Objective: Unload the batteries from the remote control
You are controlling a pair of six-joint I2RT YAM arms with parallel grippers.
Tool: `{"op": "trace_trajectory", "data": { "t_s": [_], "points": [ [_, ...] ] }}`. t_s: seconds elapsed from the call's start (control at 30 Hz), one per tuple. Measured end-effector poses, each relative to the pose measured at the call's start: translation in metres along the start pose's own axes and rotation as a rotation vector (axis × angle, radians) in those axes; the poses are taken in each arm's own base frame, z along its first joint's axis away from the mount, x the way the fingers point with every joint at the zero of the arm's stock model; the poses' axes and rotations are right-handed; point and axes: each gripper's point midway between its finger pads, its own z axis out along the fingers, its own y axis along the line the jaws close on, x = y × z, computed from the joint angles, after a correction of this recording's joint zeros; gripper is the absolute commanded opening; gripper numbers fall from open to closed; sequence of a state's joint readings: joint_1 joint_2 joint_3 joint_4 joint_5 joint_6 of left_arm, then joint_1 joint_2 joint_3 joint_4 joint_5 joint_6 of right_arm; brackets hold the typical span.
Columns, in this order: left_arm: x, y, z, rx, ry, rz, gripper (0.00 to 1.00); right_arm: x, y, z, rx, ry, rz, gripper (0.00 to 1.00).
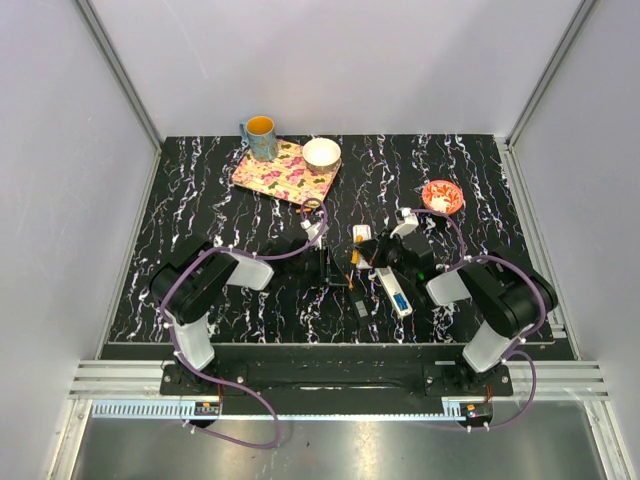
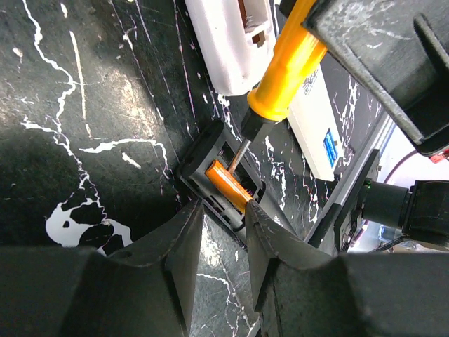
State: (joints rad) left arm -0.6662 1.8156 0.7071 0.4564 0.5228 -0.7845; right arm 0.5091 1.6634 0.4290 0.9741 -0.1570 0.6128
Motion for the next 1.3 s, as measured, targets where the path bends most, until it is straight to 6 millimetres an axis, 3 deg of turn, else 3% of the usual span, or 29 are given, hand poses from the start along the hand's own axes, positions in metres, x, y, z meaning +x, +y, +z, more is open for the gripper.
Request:
{"op": "trace_trajectory", "data": {
  "t_s": [0.33,0.47,0.7,1.07,1.2,1.3],
  "points": [
    [-0.001,0.000,0.002,0.011,-0.003,-0.016,0.34,0.002,0.000,0.004,-0.007,-0.008,0.071,0.00],
    [-0.002,-0.001,0.002,0.015,-0.004,-0.015,0.40,0.003,0.000,0.003,-0.001,0.000,0.079,0.00],
    [-0.009,-0.006,-0.003,0.026,-0.024,0.000,0.60,-0.006,0.009,0.003,-0.006,0.004,0.077,0.00],
    [-0.022,0.009,-0.027,-0.090,-0.068,0.047,0.73,-0.014,0.016,0.003,-0.007,0.011,0.060,0.00],
    [-0.025,0.009,-0.043,-0.147,-0.082,0.109,0.76,-0.031,0.026,-0.003,-0.009,-0.011,0.011,0.00],
    [-0.028,0.002,-0.053,-0.181,-0.098,0.171,0.79,-0.060,0.040,-0.012,-0.010,-0.071,-0.062,0.00]
  ]
}}
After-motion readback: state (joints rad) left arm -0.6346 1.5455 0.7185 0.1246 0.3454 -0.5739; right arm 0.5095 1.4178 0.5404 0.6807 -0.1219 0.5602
